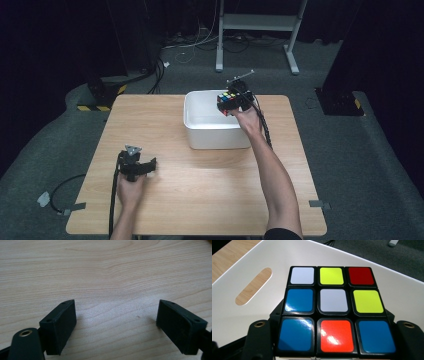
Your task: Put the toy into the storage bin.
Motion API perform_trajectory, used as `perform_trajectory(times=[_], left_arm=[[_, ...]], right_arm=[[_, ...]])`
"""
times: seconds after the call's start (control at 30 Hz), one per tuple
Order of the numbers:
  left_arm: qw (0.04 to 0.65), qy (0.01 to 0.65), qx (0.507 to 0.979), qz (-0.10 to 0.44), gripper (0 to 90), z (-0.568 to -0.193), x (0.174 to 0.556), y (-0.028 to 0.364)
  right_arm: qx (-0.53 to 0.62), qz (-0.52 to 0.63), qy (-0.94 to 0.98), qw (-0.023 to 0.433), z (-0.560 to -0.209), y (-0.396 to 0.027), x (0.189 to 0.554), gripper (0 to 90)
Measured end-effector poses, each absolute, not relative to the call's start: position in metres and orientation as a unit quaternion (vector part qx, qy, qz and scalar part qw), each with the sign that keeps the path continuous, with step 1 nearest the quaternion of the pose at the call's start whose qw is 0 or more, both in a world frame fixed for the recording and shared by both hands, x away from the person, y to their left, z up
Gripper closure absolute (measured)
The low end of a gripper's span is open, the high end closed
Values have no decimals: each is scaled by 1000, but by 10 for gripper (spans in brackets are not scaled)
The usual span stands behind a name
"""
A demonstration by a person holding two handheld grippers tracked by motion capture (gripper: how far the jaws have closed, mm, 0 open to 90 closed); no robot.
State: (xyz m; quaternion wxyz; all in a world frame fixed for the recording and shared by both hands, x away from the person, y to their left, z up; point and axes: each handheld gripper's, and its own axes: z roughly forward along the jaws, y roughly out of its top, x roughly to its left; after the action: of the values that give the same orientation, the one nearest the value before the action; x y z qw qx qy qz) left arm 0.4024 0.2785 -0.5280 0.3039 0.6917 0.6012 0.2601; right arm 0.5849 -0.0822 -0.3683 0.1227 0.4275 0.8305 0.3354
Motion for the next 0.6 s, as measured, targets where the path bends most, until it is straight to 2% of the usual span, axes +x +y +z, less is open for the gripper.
perform_trajectory(times=[0.6], left_arm=[[303,600,692,261,165,-528,402,279]], right_arm=[[438,317,833,118,-380,-81,583,338]])
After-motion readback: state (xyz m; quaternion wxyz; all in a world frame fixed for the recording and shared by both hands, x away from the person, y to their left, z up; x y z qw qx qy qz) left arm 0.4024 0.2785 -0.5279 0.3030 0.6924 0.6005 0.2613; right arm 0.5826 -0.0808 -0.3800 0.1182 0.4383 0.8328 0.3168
